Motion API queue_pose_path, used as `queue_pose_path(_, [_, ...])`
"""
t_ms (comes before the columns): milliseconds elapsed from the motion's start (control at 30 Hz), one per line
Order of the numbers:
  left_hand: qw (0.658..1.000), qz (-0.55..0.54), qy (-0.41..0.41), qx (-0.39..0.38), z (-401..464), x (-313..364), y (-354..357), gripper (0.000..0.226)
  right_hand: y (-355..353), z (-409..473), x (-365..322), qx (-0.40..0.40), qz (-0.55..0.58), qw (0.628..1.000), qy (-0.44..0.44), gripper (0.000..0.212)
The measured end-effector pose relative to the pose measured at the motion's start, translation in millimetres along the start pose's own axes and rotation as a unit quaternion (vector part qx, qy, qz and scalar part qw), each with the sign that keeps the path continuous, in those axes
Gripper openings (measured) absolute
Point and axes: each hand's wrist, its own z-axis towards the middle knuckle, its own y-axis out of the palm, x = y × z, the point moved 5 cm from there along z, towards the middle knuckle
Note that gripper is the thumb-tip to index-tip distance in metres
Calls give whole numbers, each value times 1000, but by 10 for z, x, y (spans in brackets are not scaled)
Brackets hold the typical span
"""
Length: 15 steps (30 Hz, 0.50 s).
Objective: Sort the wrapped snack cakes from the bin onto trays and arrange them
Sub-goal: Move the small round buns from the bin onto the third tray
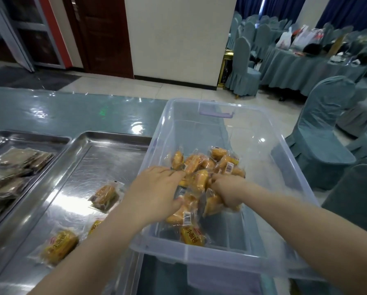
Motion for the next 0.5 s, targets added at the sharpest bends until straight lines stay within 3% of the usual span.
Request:
queue_pose_path(67, [998, -65, -15, -11, 25, -8, -57, 61, -145, -11, 31, 27, -7, 1000, -6, 59])
queue_pose_path(200, [971, -207, -36, -112, 269, 68, -11, 59, -413, -56, 159, 75, -12, 997, 0, 49])
queue_pose_path(267, [963, -228, -33, -140, 456, 140, 79, 56, -449, -78, 251, 83, 8, 996, 13, 48])
queue_pose_path(367, [964, -170, -42, -201, 815, 165, 348, 73, -377, -119, 369, 74, 5, 997, 27, 45])
queue_pose_path(500, [968, -12, -30, -248, 1070, 153, 840, 82, -269, -156, 388, 35, -7, 998, 42, 49])
